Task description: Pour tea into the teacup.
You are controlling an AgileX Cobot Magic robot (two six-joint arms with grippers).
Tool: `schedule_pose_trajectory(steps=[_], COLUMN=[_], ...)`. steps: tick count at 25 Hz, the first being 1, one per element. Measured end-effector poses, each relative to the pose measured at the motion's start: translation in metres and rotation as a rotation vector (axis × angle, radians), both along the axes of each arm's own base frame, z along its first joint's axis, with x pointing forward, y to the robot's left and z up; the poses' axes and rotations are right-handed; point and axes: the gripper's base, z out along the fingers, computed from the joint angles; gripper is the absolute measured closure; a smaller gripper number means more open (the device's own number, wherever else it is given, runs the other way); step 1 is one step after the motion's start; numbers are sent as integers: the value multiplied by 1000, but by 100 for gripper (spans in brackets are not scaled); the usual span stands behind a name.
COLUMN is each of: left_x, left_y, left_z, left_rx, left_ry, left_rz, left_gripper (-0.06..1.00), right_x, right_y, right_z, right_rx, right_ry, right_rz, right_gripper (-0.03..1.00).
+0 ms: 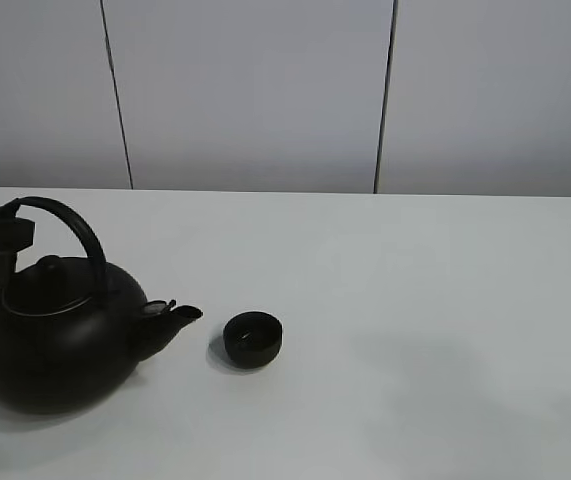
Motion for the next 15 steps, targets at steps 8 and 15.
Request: schedule_pose_trajectory(steps=[8,15], left_x=[-5,5], left_y=[-2,-24], left_z=[35,56], left_rx=[88,84], left_ry=[-27,-60], left_rz=[-9,-64], left_gripper=[77,78], right_x=[0,0], right_y=[0,0], right_z=[0,0], right_rx=[0,0], right_ry=[0,0], right_rz=[0,0], right_gripper=[41,41])
